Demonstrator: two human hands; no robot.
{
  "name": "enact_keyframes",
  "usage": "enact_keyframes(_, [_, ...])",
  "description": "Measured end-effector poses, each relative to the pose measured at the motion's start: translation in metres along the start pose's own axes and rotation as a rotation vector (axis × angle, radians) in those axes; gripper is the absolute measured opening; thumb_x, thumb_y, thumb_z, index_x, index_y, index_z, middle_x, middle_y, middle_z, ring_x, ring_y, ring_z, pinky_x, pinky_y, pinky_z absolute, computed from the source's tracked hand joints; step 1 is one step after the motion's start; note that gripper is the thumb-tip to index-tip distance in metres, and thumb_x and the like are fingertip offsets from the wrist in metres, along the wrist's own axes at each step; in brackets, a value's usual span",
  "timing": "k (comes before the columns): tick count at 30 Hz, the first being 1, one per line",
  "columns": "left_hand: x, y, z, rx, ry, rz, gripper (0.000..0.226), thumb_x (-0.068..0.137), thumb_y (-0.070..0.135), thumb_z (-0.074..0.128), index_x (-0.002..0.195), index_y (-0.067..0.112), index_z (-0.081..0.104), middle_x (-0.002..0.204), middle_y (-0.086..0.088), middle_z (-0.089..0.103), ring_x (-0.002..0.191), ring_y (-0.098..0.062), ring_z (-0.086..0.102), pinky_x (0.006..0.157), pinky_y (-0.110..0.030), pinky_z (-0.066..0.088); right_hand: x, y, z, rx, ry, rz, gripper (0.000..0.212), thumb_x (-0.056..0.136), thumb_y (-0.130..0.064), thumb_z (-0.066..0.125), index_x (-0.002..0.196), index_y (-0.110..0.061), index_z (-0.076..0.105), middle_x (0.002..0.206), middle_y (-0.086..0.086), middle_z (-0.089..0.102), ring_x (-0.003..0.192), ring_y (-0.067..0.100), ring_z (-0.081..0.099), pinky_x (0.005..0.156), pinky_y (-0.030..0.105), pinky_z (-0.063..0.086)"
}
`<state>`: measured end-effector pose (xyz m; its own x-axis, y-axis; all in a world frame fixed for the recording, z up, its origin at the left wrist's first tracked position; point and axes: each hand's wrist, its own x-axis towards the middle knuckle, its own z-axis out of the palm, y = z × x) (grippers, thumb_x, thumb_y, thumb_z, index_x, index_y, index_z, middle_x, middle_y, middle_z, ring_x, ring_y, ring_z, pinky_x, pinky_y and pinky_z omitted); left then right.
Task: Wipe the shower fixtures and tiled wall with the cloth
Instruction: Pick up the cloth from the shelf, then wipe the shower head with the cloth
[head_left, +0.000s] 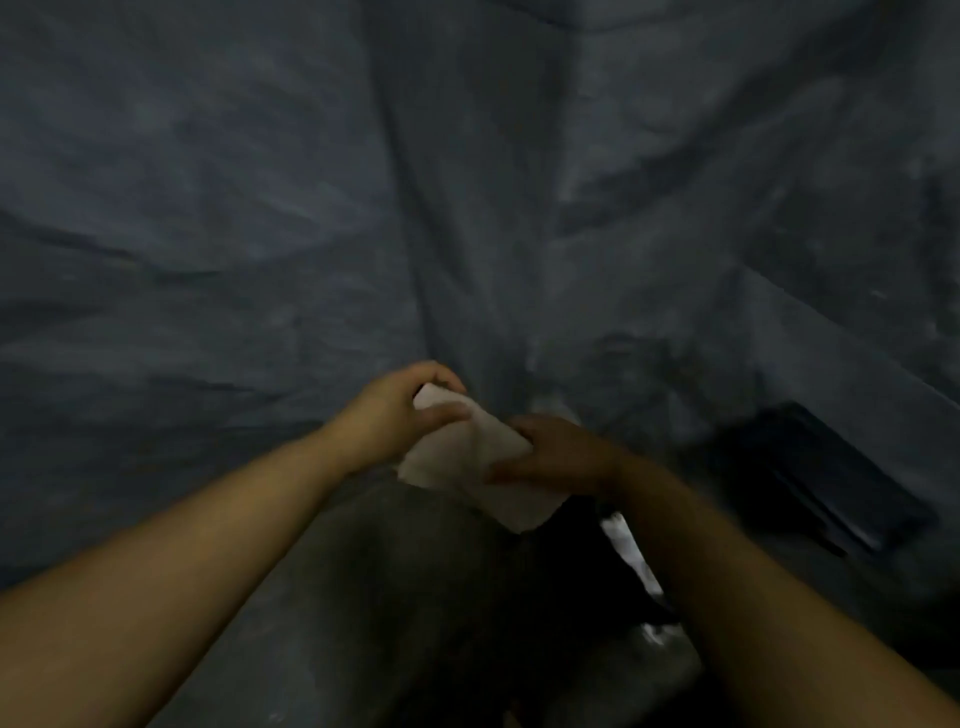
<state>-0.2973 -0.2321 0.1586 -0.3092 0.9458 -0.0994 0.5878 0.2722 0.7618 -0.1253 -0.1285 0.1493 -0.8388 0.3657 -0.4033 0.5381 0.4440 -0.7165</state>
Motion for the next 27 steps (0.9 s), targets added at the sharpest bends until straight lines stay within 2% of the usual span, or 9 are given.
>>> enact_keyframes(2, [-0.047, -0.020, -0.063, -0.045, 0.112, -0.049, 0.017, 0.082, 0.028, 0.068, 0.095, 0.033, 0.059, 0.095, 0.023, 0.057, 0.089, 0.004, 0.053, 0.071, -0.001, 0.038, 0.023, -0.065, 0.024, 0.092, -0.120, -0.065, 0.026, 0.087, -0.035, 0.063, 0.108, -0.027, 0.051, 0.102, -0.008, 0.057, 0.090, 0.008, 0.057, 0.074, 0.020, 0.047])
enact_keyframes(4, [-0.098, -0.044, -0.121, -0.090, 0.193, -0.126, 0.026, 0.078, 0.030, 0.072, 0.100, 0.035, 0.058, 0.098, 0.019, 0.060, 0.089, 0.002, 0.057, 0.068, -0.004, 0.042, 0.040, -0.126, 0.050, 0.089, -0.187, -0.133, 0.027, 0.090, -0.035, 0.058, 0.115, -0.030, 0.050, 0.108, -0.007, 0.057, 0.097, 0.010, 0.058, 0.082, 0.026, 0.049])
enact_keyframes(6, [-0.173, -0.075, -0.179, -0.159, 0.256, -0.233, 0.038, 0.074, 0.028, 0.076, 0.106, 0.035, 0.058, 0.101, 0.012, 0.062, 0.089, -0.002, 0.060, 0.066, -0.008, 0.046, 0.060, -0.198, 0.094, 0.120, -0.280, -0.208, 0.029, 0.091, -0.029, 0.057, 0.120, -0.027, 0.053, 0.111, -0.004, 0.061, 0.101, 0.015, 0.059, 0.086, 0.031, 0.050])
enact_keyframes(9, [-0.243, -0.104, -0.223, -0.236, 0.316, -0.325, 0.042, 0.071, 0.018, 0.078, 0.107, 0.030, 0.060, 0.103, 0.004, 0.064, 0.093, -0.010, 0.062, 0.075, -0.017, 0.051, 0.077, -0.264, 0.141, 0.216, -0.440, -0.237, 0.019, 0.091, -0.022, 0.058, 0.110, -0.022, 0.057, 0.105, 0.001, 0.065, 0.096, 0.017, 0.063, 0.085, 0.033, 0.051])
enact_keyframes(13, [-0.353, -0.135, -0.274, -0.193, 0.635, -0.410, 0.037, 0.072, 0.017, 0.078, 0.103, 0.027, 0.060, 0.098, 0.008, 0.065, 0.087, -0.004, 0.062, 0.065, -0.010, 0.048, 0.093, -0.375, 0.229, 0.100, -0.641, -0.329, 0.032, 0.081, -0.039, 0.064, 0.106, -0.019, 0.058, 0.103, 0.003, 0.067, 0.093, 0.017, 0.065, 0.084, 0.034, 0.052])
enact_keyframes(19, [-0.465, -0.166, -0.326, -0.131, 1.059, -0.536, 0.031, 0.076, 0.016, 0.075, 0.103, 0.023, 0.061, 0.097, 0.008, 0.064, 0.085, -0.001, 0.059, 0.070, -0.007, 0.046, 0.115, -0.488, 0.340, 0.089, -0.648, -0.536, 0.022, 0.085, -0.024, 0.065, 0.104, -0.019, 0.057, 0.101, 0.004, 0.068, 0.091, 0.018, 0.066, 0.078, 0.032, 0.053])
enact_keyframes(23, [-0.519, -0.186, -0.353, -0.127, 1.328, -0.672, 0.016, 0.083, 0.011, 0.067, 0.095, 0.020, 0.061, 0.085, 0.002, 0.064, 0.081, -0.016, 0.060, 0.075, -0.027, 0.053, 0.139, -0.554, 0.392, 0.038, -0.596, -0.704, 0.024, 0.086, -0.014, 0.059, 0.108, -0.012, 0.050, 0.101, 0.006, 0.060, 0.084, 0.013, 0.056, 0.065, 0.023, 0.045])
enact_keyframes(25, [-0.540, -0.196, -0.366, -0.044, 1.429, -0.784, 0.016, 0.083, 0.015, 0.068, 0.097, 0.021, 0.062, 0.092, -0.002, 0.066, 0.088, -0.020, 0.062, 0.085, -0.036, 0.051, 0.159, -0.581, 0.411, 0.036, -0.611, -0.768, 0.029, 0.087, -0.009, 0.056, 0.114, -0.014, 0.048, 0.110, 0.007, 0.057, 0.090, 0.014, 0.054, 0.070, 0.025, 0.044])
enact_keyframes(27, [-0.556, -0.206, -0.380, 0.114, 1.499, -0.885, 0.020, 0.082, 0.018, 0.069, 0.101, 0.020, 0.065, 0.103, -0.003, 0.066, 0.097, -0.021, 0.063, 0.092, -0.036, 0.049, 0.177, -0.602, 0.424, 0.048, -0.630, -0.832, 0.045, 0.089, -0.005, 0.055, 0.130, -0.016, 0.044, 0.122, 0.003, 0.052, 0.103, 0.016, 0.052, 0.085, 0.025, 0.042])
